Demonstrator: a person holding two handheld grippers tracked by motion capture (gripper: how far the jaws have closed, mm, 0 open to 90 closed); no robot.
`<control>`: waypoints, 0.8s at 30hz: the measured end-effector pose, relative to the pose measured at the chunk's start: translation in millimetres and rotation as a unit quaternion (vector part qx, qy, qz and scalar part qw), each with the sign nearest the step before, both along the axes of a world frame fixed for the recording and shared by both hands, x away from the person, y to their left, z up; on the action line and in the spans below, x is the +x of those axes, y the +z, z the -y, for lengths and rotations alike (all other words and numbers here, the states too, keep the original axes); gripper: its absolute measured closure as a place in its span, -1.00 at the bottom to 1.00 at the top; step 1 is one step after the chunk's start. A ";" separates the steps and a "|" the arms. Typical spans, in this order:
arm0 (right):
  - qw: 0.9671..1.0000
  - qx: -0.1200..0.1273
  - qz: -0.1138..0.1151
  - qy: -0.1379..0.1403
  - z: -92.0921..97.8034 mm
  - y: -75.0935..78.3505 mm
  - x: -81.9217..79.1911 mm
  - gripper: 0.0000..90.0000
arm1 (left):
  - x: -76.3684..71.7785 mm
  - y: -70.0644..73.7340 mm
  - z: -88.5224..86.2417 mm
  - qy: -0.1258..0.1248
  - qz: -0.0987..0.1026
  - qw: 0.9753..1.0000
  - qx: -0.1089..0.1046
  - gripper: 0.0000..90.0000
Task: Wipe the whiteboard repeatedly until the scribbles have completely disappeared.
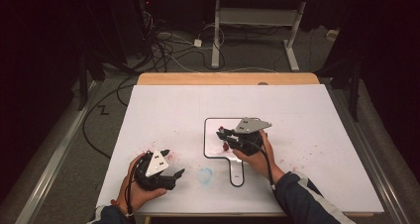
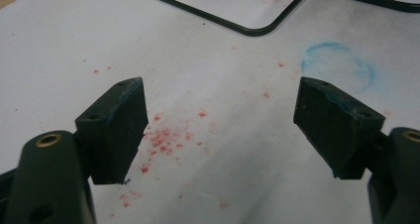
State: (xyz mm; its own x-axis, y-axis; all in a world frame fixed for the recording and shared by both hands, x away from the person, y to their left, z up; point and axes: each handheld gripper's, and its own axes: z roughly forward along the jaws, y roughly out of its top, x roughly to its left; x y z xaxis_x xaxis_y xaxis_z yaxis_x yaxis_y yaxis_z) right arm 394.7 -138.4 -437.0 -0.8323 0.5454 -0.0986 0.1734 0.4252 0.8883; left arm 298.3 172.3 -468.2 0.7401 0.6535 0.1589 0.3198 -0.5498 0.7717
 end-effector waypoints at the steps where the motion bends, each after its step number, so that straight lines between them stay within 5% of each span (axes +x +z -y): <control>1: 1.000 0.001 0.000 -0.007 4.6 0.1 0.5 0.82 | 0.0 0.0 0.3 -0.001 0.000 1.000 0.000 -0.55; 6: 0.999 0.016 -0.006 -0.029 13.3 -1.5 2.0 0.82 | 0.8 0.1 2.7 -0.005 -0.001 1.000 0.001 -0.55; 10: 0.999 0.039 -0.007 -0.013 -1.5 -6.9 -6.2 0.82 | 1.8 0.0 4.8 -0.010 -0.002 1.000 0.002 -0.55; 14: 1.000 0.029 0.002 -0.004 -5.9 -6.6 -11.8 0.82 | 1.9 -0.5 4.7 -0.011 -0.005 1.000 0.002 -0.55; 24: 0.996 0.007 0.012 -0.093 56.0 -1.7 2.2 0.82 | 0.5 0.1 5.1 -0.012 -0.003 1.000 0.004 -0.55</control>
State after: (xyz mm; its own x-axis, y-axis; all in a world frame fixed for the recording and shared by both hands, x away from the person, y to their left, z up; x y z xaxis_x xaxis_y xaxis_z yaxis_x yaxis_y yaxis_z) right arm 396.9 -194.4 -438.6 -0.7138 0.6918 -0.1089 0.2271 0.3758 0.8985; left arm 298.8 167.2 -468.1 0.7566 0.6345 0.1582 0.3118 -0.5627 0.7656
